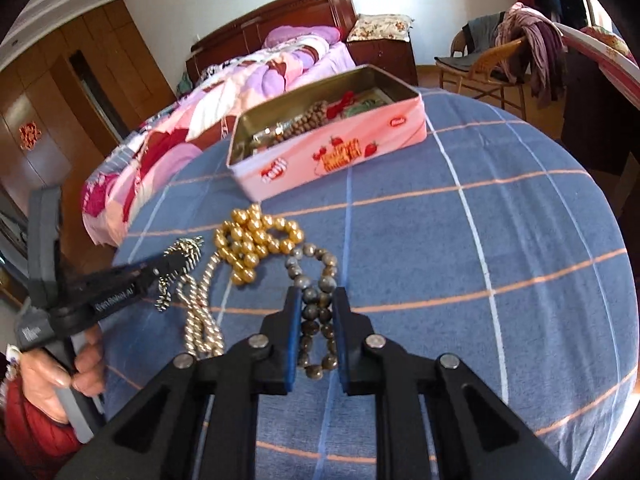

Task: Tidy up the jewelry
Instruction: 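Grasp the grey bead bracelet with right gripper while left grasps silver bead strand, then carry the silver bead strand with left while right carries grey bracelet over the tin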

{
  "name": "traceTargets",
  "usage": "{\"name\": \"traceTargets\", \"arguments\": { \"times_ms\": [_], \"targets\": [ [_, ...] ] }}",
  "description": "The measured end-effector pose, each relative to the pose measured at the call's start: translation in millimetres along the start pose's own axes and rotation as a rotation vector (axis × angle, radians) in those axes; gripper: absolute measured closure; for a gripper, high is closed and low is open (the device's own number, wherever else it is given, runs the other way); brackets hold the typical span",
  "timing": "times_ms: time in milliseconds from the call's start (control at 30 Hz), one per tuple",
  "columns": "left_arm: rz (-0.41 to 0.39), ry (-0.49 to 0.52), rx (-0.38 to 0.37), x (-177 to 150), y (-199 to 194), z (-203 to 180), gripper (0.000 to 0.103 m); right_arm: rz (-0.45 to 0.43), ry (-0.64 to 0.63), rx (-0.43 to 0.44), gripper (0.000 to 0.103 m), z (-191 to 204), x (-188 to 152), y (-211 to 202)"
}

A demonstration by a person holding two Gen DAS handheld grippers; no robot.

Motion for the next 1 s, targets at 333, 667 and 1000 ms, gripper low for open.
{"name": "traceTargets", "arguments": {
  "times_ms": [333,667,1000],
  "targets": [
    [-0.174,-0.061,-0.083,19.7,-59.2,-1.8,0.094,-0.071,0.033,0.0,0.084,-5.8,18.8,-16.9],
    [-0.287,-0.046,-0.144,47.8,-100.9,-16.7,0.093,-0.144,0.026,-0.007,0.084,-4.7,37.5,-37.2],
    [-0.25,0.005,-0.209,47.3,-83.4,-50.2,0.093,-0.171,0.036,-0.047,0.084,-20.4,55.3,-34.0]
  ]
}}
Point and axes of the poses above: each gripper's, at about its wrist camera, not at the fingertips, and y roughly the way its jaws point, z to its left, x to its top, the point moved 10 cm from there along y, roughly the way its jaws point, and after that the axes turned 1 degree about x, right-handed, at the moved point
